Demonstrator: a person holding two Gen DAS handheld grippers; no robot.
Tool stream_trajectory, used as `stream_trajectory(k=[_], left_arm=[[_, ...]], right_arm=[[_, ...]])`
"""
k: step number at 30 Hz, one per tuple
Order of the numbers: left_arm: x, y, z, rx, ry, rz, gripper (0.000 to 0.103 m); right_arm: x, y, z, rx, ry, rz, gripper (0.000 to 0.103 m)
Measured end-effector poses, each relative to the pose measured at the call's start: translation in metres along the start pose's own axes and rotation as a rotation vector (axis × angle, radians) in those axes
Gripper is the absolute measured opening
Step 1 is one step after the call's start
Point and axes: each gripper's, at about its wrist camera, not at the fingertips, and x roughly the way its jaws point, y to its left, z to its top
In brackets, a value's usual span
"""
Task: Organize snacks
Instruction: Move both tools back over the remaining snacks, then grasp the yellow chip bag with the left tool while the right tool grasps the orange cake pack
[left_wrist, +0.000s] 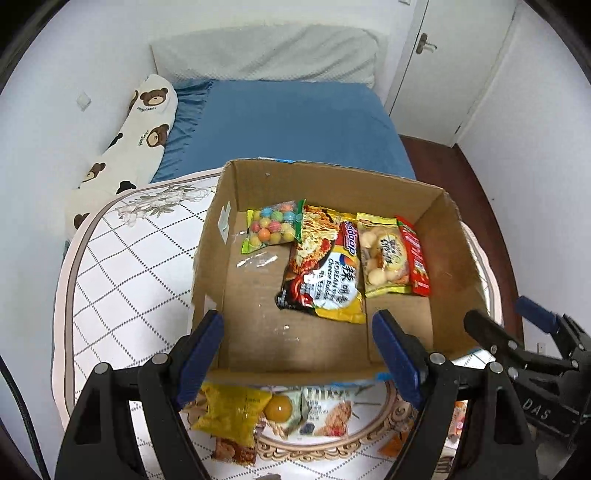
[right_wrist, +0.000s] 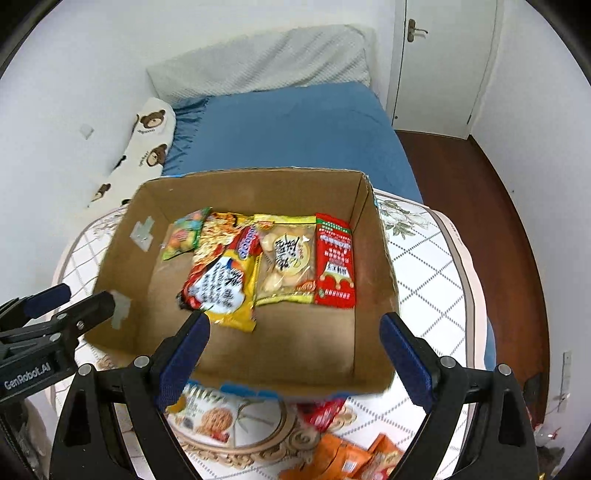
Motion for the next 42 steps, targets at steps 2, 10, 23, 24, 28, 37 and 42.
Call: stream_trajectory(k=[2,10,23,24,28,37,42], left_arm=[[-0.009,0.002,-0.009,-0.006,-0.008,-0.003,0.082],[0.004,0.047,-0.088,-0.05,0.105,0.026,0.082],[0.09,0.079,-0.152,0.006,0.381,0.119,0.082],[0.092,0.076,-0.147,0.022,0.37,0.123,0.082],[0.106,0.062,-0.13,0.07,0.366,0.134,0.082],[0.145,0.041,-0.106,0.101,0.394,0.1,0.082],[0.141,0.046,-0.108,0.021,0.391,0.05,0.06]], right_arm=[[-0.008,-0.004,-0.014,0.022,0.008,0.02,0.095],[0.024,-0.034,-0.104,0.177,0.207,0.103,0.095],[0.077,-0.077,-0.175,0.337,0.33,0.033,0.095],[0.079,-0.079,-0.176,0.341,0.33,0.029,0.095],[0.091,-0.082,-0.179,0.358,0.35,0.028,0.095],[0.131,-0.069,-0.199,0.312,0.45,-0.012,0.065],[0.128,-0.042,-0.2,0.173,0.42,-0.042,0.06]])
